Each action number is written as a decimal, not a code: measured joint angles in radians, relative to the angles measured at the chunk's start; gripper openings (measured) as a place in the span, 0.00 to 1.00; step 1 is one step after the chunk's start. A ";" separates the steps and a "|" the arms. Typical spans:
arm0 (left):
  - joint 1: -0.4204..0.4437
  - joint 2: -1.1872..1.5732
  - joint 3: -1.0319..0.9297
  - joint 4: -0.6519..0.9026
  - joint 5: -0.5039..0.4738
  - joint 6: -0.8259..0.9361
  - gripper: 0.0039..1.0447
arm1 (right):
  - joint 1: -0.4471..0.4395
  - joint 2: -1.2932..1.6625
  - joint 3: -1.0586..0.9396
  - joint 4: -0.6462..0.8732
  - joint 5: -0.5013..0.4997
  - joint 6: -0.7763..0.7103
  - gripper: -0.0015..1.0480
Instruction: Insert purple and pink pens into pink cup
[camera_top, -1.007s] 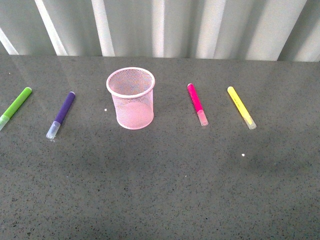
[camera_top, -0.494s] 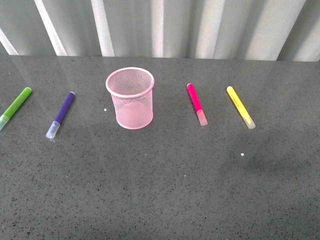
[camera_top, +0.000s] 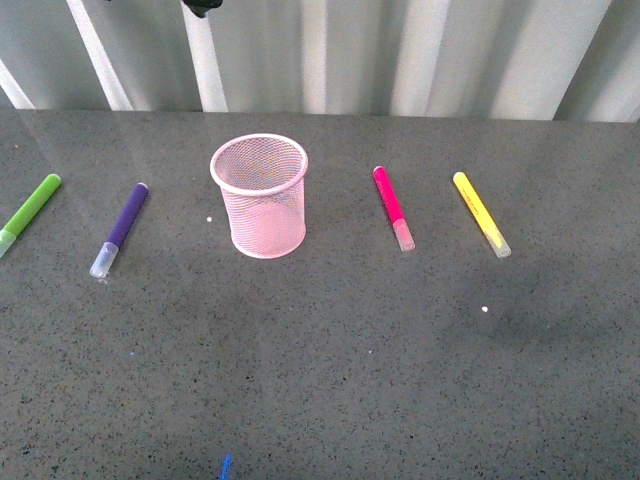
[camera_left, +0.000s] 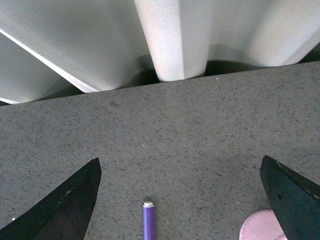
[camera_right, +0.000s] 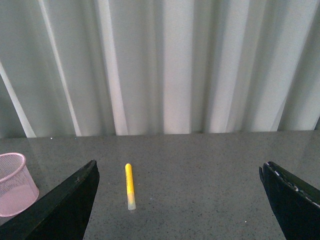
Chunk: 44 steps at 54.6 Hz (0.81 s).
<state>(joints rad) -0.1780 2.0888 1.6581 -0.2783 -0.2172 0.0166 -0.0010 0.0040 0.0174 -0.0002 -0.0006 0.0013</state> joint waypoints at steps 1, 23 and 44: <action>0.004 0.015 0.023 -0.013 -0.005 0.006 0.94 | 0.000 0.000 0.000 0.000 0.000 0.000 0.93; 0.127 0.056 -0.064 -0.171 -0.060 -0.035 0.94 | 0.000 0.000 0.000 0.000 0.000 0.000 0.93; 0.143 0.071 -0.093 -0.202 -0.022 -0.117 0.94 | 0.000 0.000 0.000 0.000 0.000 0.000 0.93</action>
<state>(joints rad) -0.0345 2.1597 1.5654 -0.4805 -0.2390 -0.1001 -0.0010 0.0040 0.0174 -0.0002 -0.0006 0.0013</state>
